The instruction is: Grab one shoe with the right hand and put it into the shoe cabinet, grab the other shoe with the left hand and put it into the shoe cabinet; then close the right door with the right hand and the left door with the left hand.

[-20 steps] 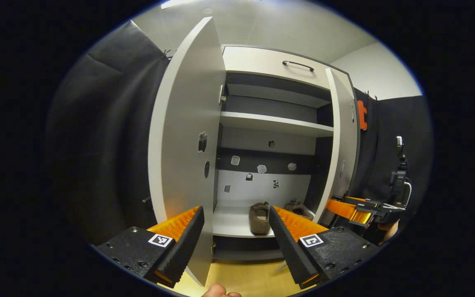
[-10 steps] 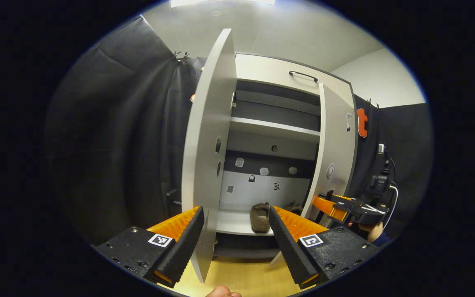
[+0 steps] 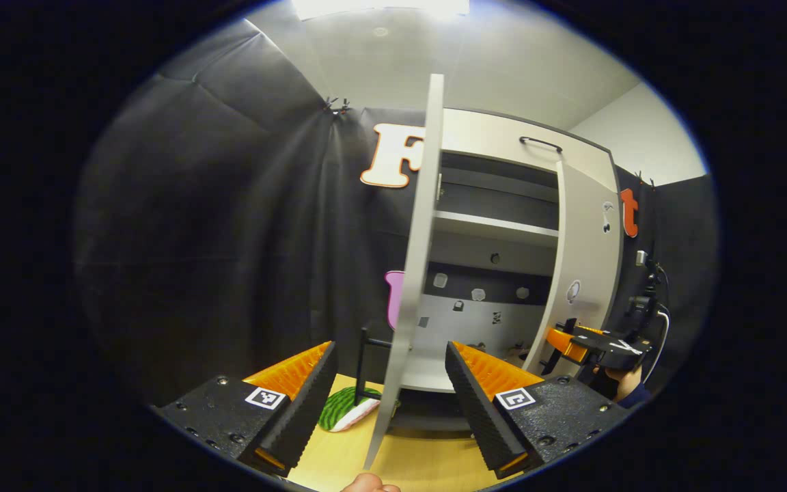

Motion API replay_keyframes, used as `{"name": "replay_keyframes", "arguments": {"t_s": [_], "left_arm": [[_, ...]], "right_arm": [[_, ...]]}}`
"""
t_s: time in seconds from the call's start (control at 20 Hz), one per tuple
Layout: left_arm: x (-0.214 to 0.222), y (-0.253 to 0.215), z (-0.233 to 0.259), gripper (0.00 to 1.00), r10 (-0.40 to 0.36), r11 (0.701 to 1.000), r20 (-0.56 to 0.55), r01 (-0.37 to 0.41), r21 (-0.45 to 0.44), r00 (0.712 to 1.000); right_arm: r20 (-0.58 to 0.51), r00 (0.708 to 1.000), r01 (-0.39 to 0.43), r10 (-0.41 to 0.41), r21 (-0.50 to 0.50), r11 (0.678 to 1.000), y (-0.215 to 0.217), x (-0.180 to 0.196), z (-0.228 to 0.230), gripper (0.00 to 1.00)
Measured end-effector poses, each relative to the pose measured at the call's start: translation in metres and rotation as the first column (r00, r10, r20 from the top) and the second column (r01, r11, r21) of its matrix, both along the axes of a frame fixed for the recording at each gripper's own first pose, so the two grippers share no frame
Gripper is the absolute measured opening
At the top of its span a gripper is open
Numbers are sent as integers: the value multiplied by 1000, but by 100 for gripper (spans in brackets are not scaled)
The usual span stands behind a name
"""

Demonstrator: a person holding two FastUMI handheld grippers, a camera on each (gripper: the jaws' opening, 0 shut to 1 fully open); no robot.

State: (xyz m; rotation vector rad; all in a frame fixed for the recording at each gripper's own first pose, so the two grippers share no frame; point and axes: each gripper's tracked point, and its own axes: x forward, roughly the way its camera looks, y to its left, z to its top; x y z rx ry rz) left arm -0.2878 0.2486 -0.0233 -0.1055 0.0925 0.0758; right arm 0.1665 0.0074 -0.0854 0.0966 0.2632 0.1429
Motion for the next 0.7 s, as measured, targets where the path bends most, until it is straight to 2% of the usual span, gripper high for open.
{"name": "replay_keyframes", "arguments": {"t_s": [0.1,0.25,0.35,0.4,0.65,0.7], "left_arm": [[-3,15,-1,92,32,999,0,-32,0,999],[-5,34,-4,99,76,997,-10,-76,-5,997],[-2,40,-10,92,84,996,-19,-85,-10,996],[1,41,-14,96,84,996,-24,-84,-11,996],[9,45,-24,96,73,997,-47,-74,-18,996],[12,47,-26,93,71,997,-49,-72,-14,996]], "right_arm": [[4,1000,12,-12,-10,1000,1,3,-1,98],[7,1000,25,-25,-23,999,0,8,-1,100],[10,999,32,-32,-28,999,0,11,-1,98],[13,999,35,-35,-31,999,0,12,-1,100],[17,999,49,-48,-48,998,1,15,-3,98],[19,998,53,-52,-50,997,1,16,-3,98]]}}
